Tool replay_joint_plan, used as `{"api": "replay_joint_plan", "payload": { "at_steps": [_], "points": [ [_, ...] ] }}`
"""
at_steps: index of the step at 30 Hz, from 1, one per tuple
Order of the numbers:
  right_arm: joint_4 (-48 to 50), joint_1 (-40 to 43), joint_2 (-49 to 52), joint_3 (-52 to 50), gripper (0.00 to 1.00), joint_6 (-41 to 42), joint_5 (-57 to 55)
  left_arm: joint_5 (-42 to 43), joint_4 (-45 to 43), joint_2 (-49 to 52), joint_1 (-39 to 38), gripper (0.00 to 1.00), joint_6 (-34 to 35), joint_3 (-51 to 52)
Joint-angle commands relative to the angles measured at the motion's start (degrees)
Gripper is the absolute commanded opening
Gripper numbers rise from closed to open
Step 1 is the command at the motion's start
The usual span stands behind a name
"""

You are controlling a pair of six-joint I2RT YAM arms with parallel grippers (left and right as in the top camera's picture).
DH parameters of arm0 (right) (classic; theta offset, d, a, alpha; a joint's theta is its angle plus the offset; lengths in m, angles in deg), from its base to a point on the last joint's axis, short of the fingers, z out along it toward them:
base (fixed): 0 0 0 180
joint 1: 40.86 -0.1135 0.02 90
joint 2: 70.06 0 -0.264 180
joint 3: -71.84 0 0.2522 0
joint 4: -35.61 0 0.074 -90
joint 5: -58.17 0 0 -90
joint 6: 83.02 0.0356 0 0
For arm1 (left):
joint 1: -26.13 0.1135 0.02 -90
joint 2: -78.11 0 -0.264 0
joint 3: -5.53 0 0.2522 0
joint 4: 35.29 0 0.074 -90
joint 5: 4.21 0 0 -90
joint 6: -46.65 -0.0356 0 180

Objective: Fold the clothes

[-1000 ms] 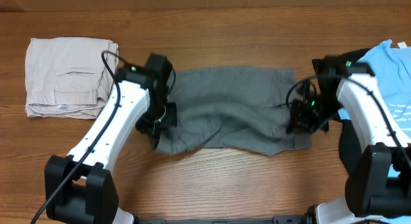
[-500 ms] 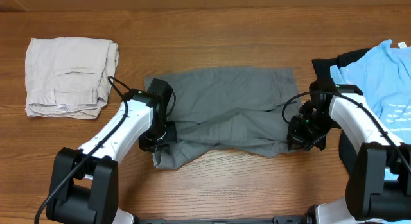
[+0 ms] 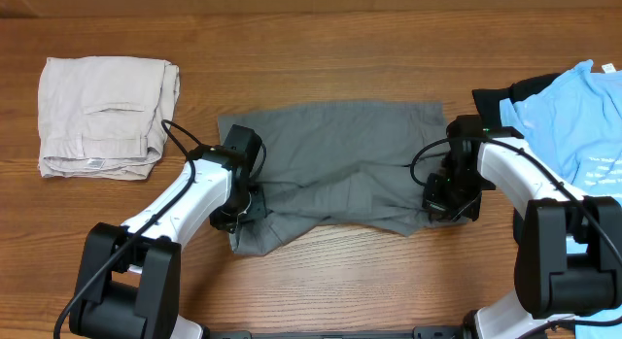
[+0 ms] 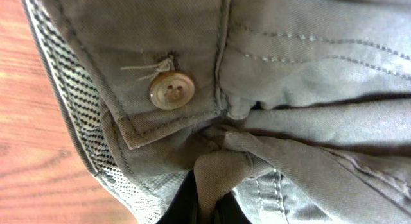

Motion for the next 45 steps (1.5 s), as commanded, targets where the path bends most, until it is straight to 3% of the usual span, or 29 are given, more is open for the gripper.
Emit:
{"api": "replay_joint_plan", "payload": {
  "at_steps": [1, 13, 31, 37, 45],
  "points": [
    [2.91, -0.57, 0.42, -0.68, 0.04, 0.63, 0.22, -5.29, -3.74, -1.05, 0.00, 0.04, 1.29, 1.95],
    [17.97, -0.57, 0.79, -0.79, 0.04, 0.61, 0.00, -15.50, -21.11, -0.90, 3.19, 0.04, 0.37, 5.81],
    [43.58, -0.57, 1.60, -0.79, 0.04, 0.59, 0.02, -13.77, -51.98, 11.08, 9.44, 0.04, -13.84, 5.66],
    [42.58, -0.57, 0.98, 1.25, 0.04, -2.60, 0.31, -14.67, -50.77, 7.98, 9.44, 0.04, -16.81, 3.04],
    [21.24, -0.57, -7.69, 12.07, 0.04, -7.21, 1.53, -15.78, -34.97, -7.91, 9.44, 0.04, -18.53, -3.08]
  ]
}}
